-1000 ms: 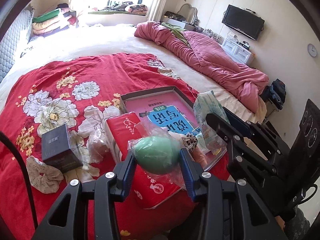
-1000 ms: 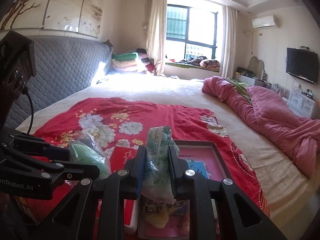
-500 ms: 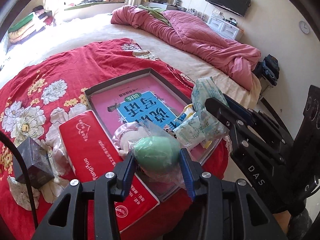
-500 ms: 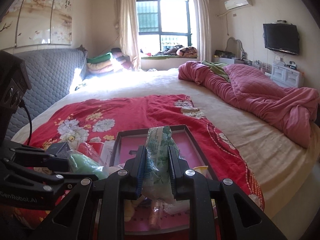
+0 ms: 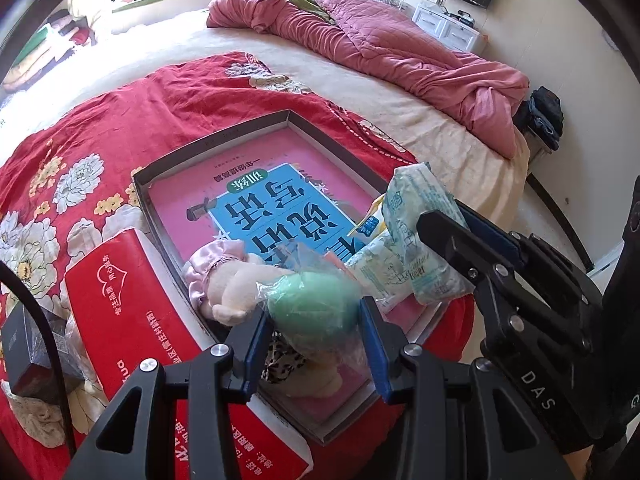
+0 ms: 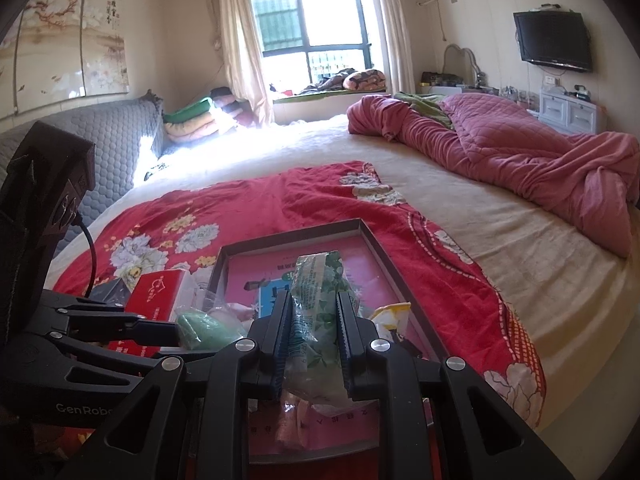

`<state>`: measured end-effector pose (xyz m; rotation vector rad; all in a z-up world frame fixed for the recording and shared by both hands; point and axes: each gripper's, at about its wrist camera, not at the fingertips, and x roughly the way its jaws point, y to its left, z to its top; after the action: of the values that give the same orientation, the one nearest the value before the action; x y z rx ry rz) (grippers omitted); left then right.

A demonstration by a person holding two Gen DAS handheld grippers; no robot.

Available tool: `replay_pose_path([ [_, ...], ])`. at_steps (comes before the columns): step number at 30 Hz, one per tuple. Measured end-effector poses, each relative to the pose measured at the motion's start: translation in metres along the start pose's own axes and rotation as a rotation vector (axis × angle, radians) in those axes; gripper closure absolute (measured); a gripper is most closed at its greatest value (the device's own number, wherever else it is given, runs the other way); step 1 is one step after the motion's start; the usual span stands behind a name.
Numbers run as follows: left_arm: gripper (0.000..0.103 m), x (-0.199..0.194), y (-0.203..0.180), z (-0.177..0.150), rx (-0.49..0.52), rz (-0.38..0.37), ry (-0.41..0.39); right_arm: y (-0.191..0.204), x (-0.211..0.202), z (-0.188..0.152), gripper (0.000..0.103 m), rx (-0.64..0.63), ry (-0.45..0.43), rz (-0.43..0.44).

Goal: Organize soft objects
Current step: 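Lower the green sponge into the tray with the left tool while the right tool lowers the tissue pack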

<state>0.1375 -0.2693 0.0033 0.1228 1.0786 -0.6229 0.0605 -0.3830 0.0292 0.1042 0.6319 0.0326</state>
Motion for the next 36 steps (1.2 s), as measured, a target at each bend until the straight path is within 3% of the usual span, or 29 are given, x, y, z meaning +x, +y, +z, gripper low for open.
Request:
replay_pose_path([
  [9, 0.059, 0.014, 0.007, -0.003, -0.007, 0.016, 0.033, -0.003, 0.015, -0.005, 0.081, 0.017, 0.046, 0.024],
  [20, 0.059, 0.012, 0.010, -0.007, -0.028, 0.004, 0.019, -0.010, 0.027, -0.008, 0.079, 0.070, 0.096, 0.058],
  [32, 0.059, 0.013, 0.014, -0.008, -0.038, 0.003, 0.016, -0.020, 0.030, -0.010, 0.078, 0.145, 0.100, 0.115],
  [34, 0.059, 0.013, 0.014, -0.008, -0.041, 0.004, 0.018, -0.022, 0.030, -0.010, 0.076, 0.172, 0.098, 0.132],
  [36, 0.059, 0.012, 0.013, -0.008, -0.038, 0.006, 0.018, -0.025, 0.031, -0.011, 0.066, 0.196, 0.099, 0.146],
])
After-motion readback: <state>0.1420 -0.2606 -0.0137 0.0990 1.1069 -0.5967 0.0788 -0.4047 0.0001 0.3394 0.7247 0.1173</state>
